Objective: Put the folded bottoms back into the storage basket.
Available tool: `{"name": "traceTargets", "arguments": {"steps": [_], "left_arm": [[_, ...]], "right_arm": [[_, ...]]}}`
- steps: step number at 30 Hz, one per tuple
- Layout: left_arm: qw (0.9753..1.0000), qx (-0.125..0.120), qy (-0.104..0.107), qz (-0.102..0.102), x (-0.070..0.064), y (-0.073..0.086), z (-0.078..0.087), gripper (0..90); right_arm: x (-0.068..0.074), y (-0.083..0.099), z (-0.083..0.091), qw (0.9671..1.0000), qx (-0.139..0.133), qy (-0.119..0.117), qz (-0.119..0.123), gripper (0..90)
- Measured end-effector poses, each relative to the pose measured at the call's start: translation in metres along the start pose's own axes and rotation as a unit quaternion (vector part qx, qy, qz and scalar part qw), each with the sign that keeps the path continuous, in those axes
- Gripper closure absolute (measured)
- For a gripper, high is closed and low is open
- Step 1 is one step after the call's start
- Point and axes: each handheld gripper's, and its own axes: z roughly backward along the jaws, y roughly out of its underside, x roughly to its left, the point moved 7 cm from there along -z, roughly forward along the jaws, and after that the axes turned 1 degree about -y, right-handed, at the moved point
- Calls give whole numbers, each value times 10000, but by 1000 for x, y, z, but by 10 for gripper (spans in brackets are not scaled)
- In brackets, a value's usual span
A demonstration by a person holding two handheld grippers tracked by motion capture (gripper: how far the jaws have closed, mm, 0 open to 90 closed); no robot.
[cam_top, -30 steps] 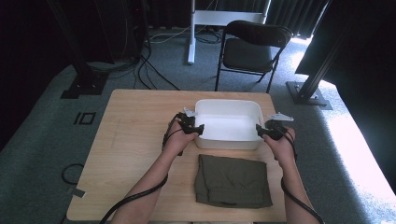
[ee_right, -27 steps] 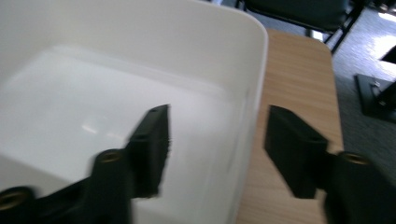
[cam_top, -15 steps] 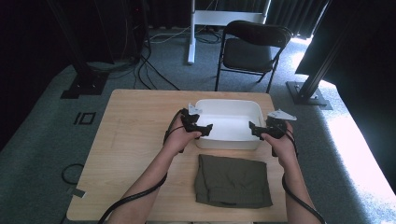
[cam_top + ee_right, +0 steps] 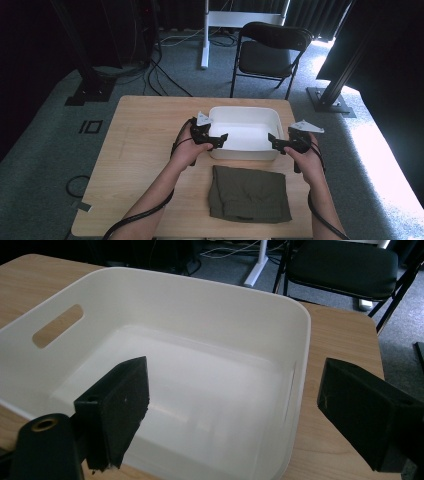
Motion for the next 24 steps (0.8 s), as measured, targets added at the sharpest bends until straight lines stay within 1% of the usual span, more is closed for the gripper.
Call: {"name": "traceTargets", "arguments": {"steps": [3,4,7,8,9,10,11,12,14,15,17,18,19,20,21,22,24], "left_arm": [[10000,-38,51,-33,-2,2,6,210],[10000,-41,72,-46,-3,3,8,210],[9999,-75,87,-56,-5,5,11,210],[9998,-85,164,-100,-10,9,15,210],[9998,-85,164,-100,-10,9,15,210],[9996,-101,246,-98,-14,11,18,210],[9996,-101,246,-98,-14,11,18,210],[9994,-78,295,-137,-18,14,22,210],[9994,-78,295,-137,-18,14,22,210],[9992,-100,367,-146,-24,20,27,210],[9990,-100,392,-170,-26,21,28,212],[9989,-102,401,-209,-28,24,29,226],[9989,-105,406,-219,-29,26,30,226],[9988,-75,434,-220,-32,30,32,226],[9988,-75,434,-220,-32,30,32,225],[9986,-88,478,-197,-35,32,33,221],[9985,-59,490,-252,-38,36,35,214]], "right_arm": [[4,1,6,10000,-23,-51,10,132],[5,2,9,10000,-32,-63,46,132],[7,4,12,9999,-47,-55,96,131],[9,6,17,9999,-91,-60,97,132],[9,7,19,9999,-112,-60,102,132],[10,8,21,9998,-119,-61,110,132],[11,9,22,9998,-123,-61,109,131],[12,10,25,9998,-127,-58,119,132],[12,10,26,9998,-132,-51,133,132],[13,12,30,9998,-149,-34,152,132],[14,13,32,9997,-156,-29,176,132],[16,16,35,9997,-150,-51,196,132],[16,16,35,9997,-150,-51,196,132],[18,19,37,9996,-113,-66,252,132],[18,19,37,9996,-113,-66,252,132],[19,25,38,9996,-84,-71,279,132],[20,29,40,9996,-76,-62,273,132]]}}
